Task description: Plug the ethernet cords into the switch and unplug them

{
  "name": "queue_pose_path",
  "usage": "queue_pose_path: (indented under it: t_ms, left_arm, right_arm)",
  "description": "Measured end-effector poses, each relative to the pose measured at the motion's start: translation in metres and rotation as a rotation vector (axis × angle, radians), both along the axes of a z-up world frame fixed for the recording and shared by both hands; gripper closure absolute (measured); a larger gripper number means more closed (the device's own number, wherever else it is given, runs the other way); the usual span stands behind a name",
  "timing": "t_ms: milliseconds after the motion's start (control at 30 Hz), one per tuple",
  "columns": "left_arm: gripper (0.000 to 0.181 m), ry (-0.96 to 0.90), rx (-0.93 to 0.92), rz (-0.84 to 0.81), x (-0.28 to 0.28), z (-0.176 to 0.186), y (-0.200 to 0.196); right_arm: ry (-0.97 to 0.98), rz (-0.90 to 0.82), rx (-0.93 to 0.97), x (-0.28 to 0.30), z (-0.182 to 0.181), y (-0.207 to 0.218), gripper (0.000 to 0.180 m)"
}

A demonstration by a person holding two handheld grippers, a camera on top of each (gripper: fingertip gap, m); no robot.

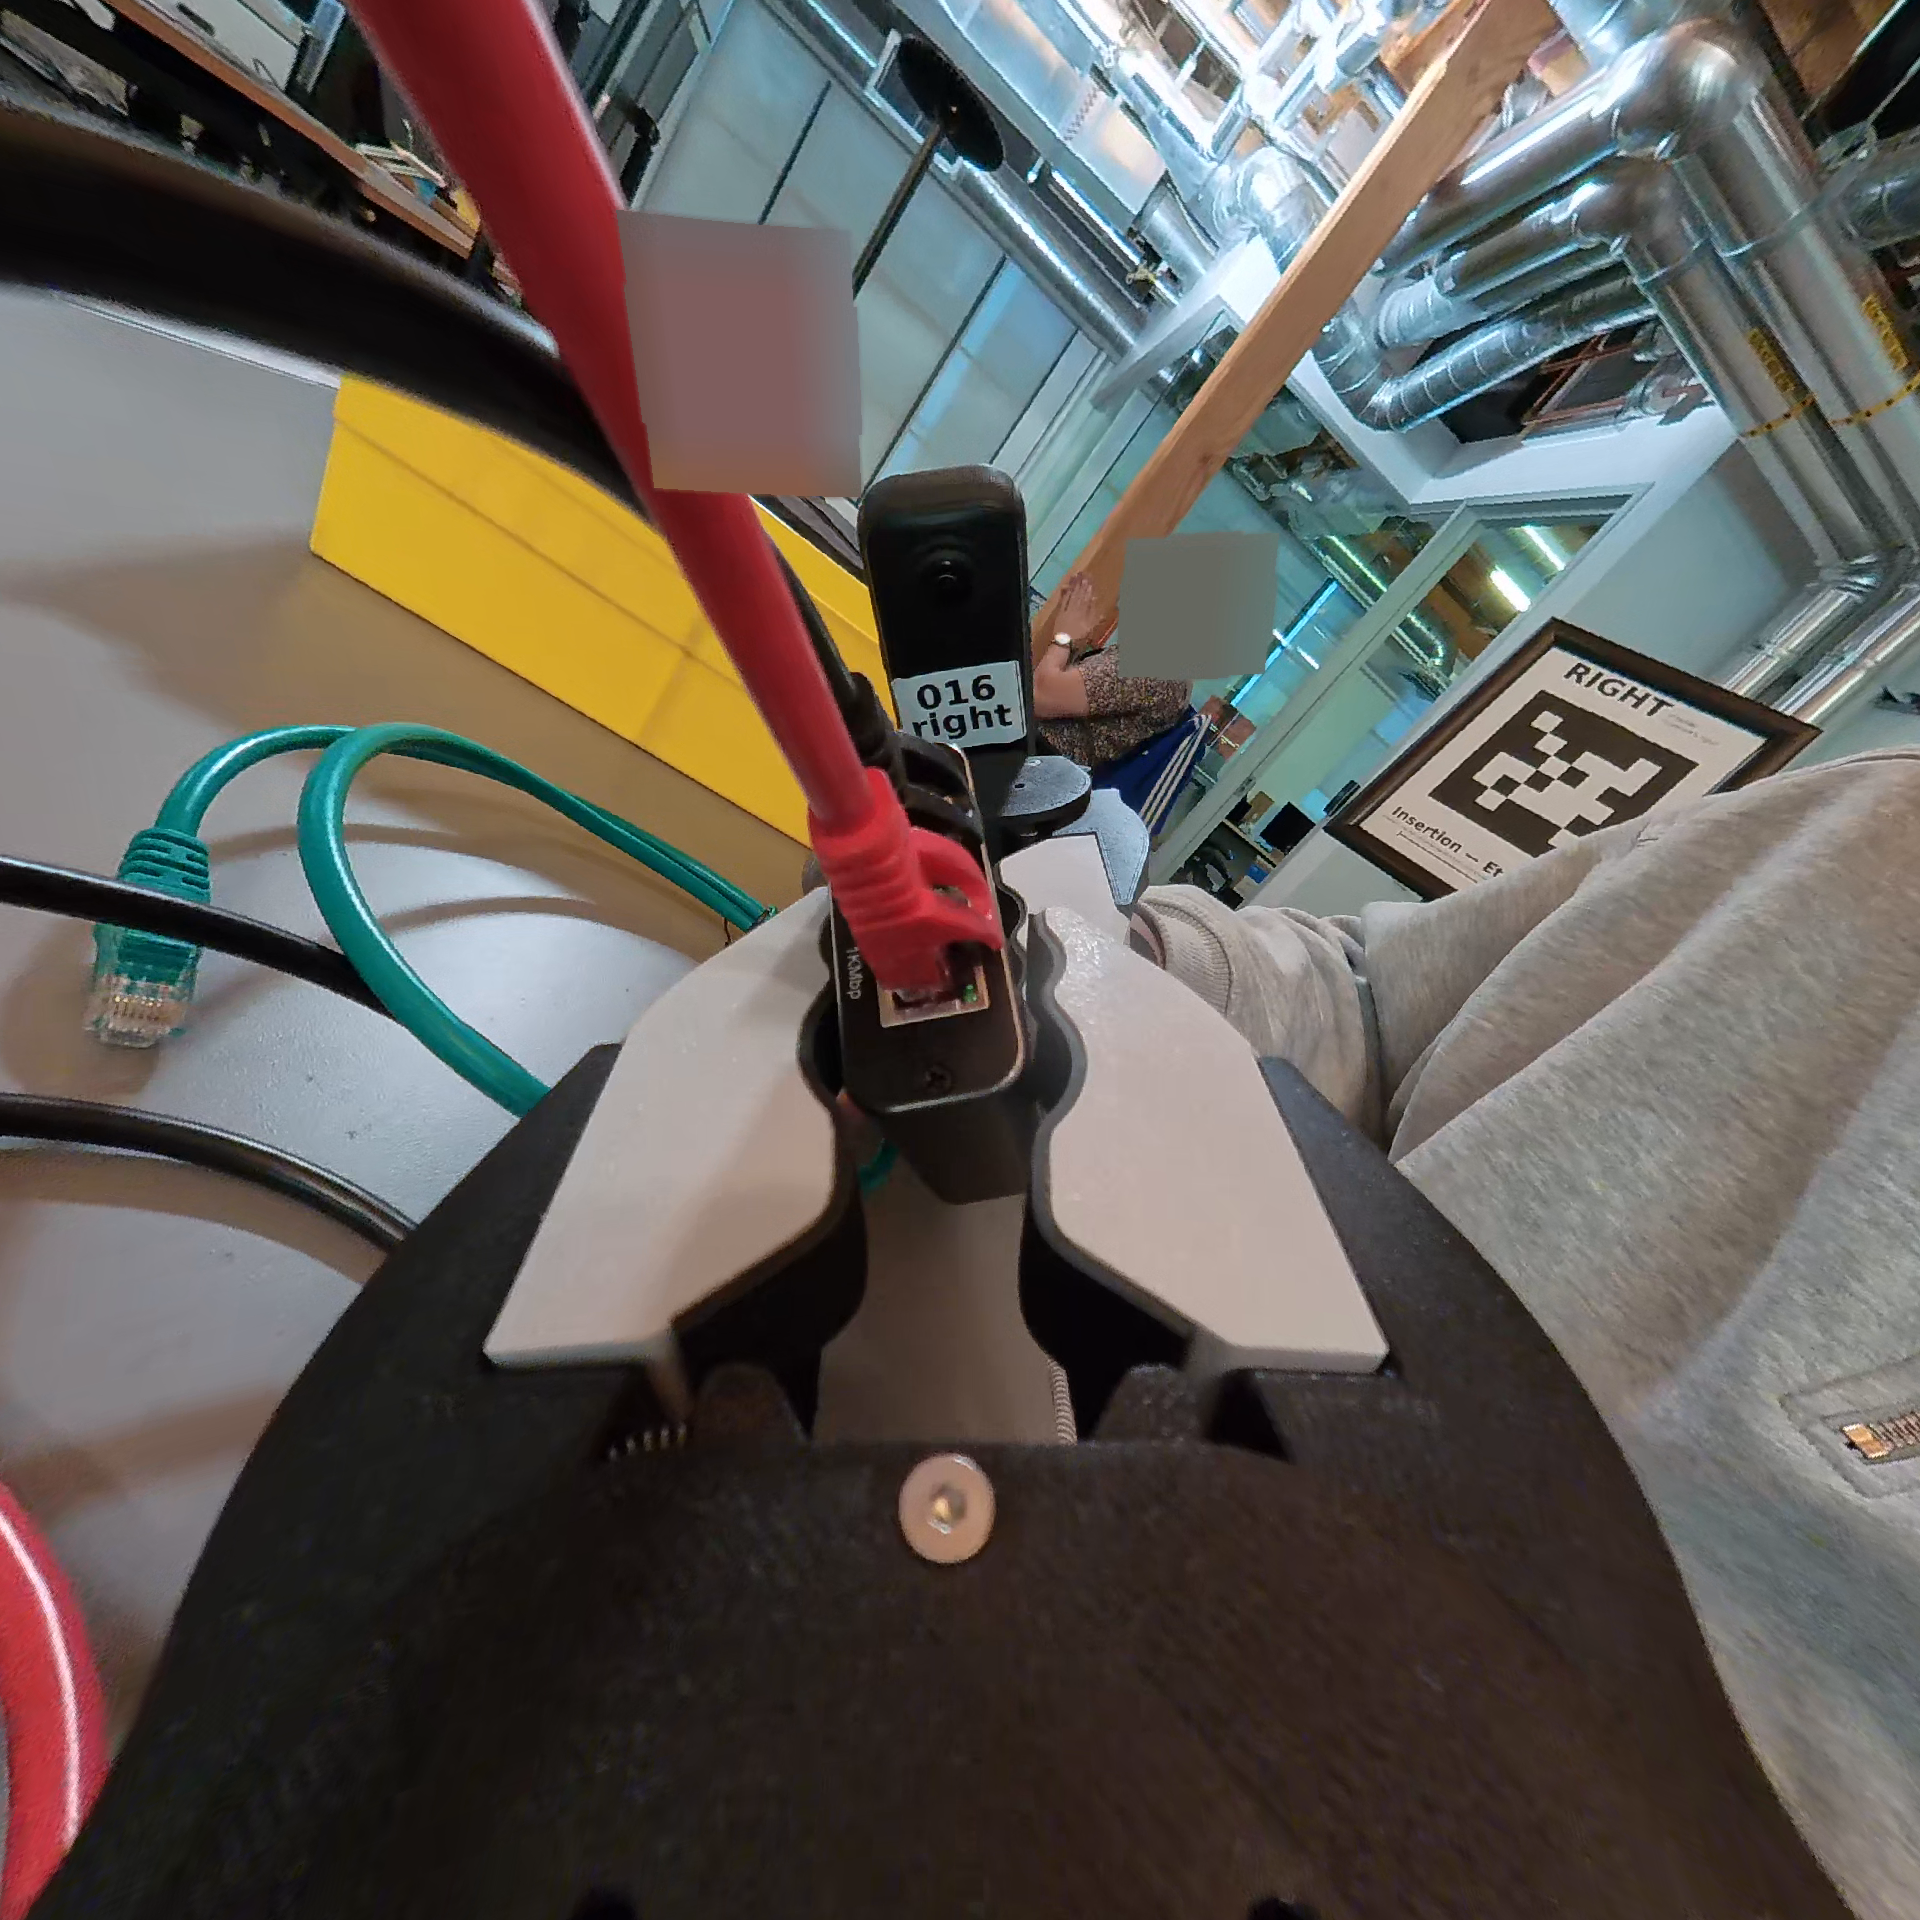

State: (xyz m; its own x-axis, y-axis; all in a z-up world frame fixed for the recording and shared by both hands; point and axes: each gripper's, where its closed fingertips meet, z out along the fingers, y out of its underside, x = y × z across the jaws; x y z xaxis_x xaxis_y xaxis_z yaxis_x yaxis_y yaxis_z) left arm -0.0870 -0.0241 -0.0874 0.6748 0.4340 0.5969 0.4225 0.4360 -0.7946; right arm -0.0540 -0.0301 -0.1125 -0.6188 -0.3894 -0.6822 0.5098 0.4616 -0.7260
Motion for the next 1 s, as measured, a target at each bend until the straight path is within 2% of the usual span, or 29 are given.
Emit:
queue_pose_path:
  t_ms: [467,767,1000]
  left_arm:
    - [0.154,-0.006,0.002,-0.012,0.0,-0.001,0.001]
    - [0.154,-0.062,0.131,0.004,-0.003,0.0,-0.009]
    - [0.154,-0.072,0.104,0.025,-0.006,-0.003,-0.008]
  right_arm:
    - [0.05,-0.045,0.037,-0.002,-0.006,-0.002,0.165]
    - [0.088,-0.049,0.046,-0.002,-0.007,-0.008,0.165]
    - [0.074,-0.037,0.081,-0.001,-0.01,-0.007,0.165]
